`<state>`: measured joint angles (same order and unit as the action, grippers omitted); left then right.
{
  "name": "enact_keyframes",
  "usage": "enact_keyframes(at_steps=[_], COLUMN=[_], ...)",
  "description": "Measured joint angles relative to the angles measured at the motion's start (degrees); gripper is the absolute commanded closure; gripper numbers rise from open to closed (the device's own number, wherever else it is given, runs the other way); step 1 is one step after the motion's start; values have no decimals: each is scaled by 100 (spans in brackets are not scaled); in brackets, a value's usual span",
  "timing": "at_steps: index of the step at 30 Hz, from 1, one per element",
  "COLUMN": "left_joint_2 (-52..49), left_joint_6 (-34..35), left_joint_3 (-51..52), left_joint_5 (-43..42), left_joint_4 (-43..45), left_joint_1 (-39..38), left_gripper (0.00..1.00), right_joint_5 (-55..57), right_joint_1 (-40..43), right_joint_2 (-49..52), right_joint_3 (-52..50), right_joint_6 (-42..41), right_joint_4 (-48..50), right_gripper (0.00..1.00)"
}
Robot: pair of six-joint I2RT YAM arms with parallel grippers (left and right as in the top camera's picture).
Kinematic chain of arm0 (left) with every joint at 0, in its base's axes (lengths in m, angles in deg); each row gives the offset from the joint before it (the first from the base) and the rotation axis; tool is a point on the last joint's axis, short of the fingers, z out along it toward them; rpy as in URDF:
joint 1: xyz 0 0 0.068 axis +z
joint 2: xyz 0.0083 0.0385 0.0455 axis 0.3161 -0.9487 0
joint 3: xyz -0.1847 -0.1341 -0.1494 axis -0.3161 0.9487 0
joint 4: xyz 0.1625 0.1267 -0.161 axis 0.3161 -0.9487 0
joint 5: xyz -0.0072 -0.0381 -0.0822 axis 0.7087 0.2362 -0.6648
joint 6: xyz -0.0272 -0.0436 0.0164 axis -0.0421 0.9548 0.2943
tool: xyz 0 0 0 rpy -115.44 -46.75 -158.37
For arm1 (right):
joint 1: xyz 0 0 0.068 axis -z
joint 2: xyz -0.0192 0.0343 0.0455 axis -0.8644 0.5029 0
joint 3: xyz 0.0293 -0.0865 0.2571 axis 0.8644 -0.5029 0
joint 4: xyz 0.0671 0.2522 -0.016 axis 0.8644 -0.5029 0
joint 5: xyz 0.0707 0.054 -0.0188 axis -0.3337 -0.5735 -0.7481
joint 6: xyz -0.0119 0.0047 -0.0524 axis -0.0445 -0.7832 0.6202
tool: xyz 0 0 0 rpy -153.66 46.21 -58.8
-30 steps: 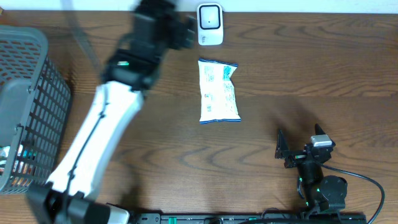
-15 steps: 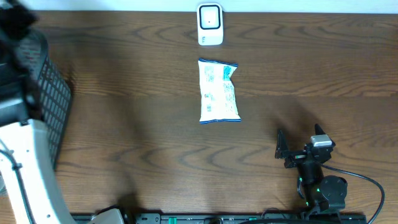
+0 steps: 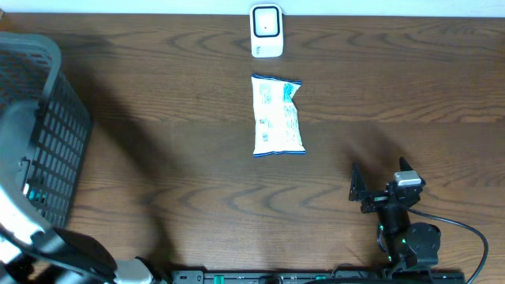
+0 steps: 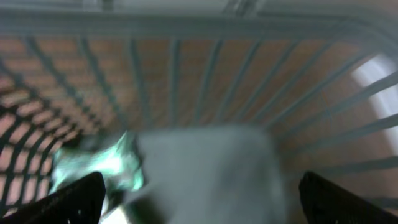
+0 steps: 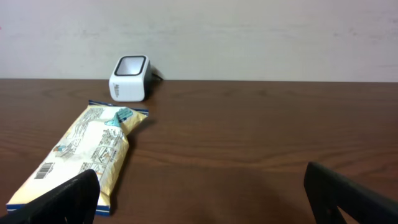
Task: Scan the item barcode
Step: 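Move the left gripper back into the grey wire basket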
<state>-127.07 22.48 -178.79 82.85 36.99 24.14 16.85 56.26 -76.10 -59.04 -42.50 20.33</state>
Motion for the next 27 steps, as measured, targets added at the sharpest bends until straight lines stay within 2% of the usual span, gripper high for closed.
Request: enact_keyframes(at_steps=[6,10,19,27], left_joint_2=[-490,-566,-566,-566], left_joint_6=[96,282,1499,1764], left_joint_3=[-33,-35,-42,457], left_joint_5=[-42,-455,-627,-669], left_joint_4=[-640,-756,-1237,-1174], left_joint_1=[13,13,295,350], left_gripper=[2,2,2,2], right_joint_5=[0,0,0,0], right_joint_1=[0,0,0,0], right_joint_2=[0,0,0,0], right_joint_3=[0,0,0,0], right_joint_6=[0,0,0,0], right_joint_4=[0,0,0,0], right_gripper=[1,1,1,1])
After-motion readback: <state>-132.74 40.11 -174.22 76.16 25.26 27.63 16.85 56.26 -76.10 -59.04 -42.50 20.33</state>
